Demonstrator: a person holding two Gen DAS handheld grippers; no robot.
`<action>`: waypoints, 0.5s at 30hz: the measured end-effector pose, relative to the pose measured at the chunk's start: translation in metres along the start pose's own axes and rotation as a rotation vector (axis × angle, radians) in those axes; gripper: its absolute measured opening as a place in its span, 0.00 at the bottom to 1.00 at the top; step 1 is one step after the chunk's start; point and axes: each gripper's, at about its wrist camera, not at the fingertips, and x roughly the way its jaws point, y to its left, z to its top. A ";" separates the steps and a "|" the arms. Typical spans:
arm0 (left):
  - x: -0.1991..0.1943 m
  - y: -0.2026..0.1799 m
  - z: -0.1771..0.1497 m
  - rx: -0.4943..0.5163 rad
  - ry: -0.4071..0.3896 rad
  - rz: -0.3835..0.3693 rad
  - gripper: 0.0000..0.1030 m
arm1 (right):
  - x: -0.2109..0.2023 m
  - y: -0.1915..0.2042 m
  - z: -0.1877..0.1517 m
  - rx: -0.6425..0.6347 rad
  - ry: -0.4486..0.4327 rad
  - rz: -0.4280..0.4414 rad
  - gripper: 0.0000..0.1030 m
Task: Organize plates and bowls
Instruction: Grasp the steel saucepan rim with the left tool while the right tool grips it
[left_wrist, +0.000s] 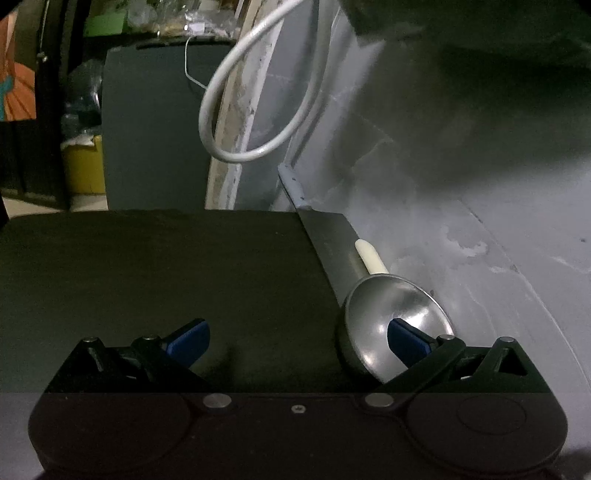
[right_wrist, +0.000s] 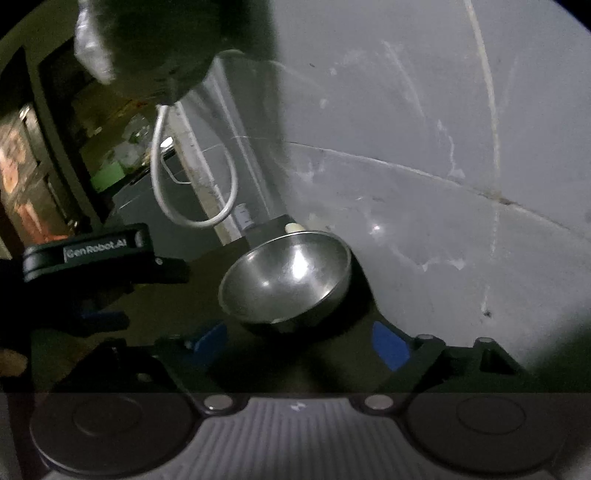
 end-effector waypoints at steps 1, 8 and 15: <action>0.007 -0.001 0.000 0.000 0.010 0.005 0.99 | 0.007 -0.002 0.001 0.008 0.005 0.000 0.82; 0.041 -0.010 0.000 0.022 0.064 0.002 0.88 | 0.033 0.000 0.001 0.006 0.018 0.004 0.69; 0.055 -0.013 -0.002 0.032 0.105 -0.048 0.56 | 0.037 -0.001 0.005 0.005 0.022 0.014 0.55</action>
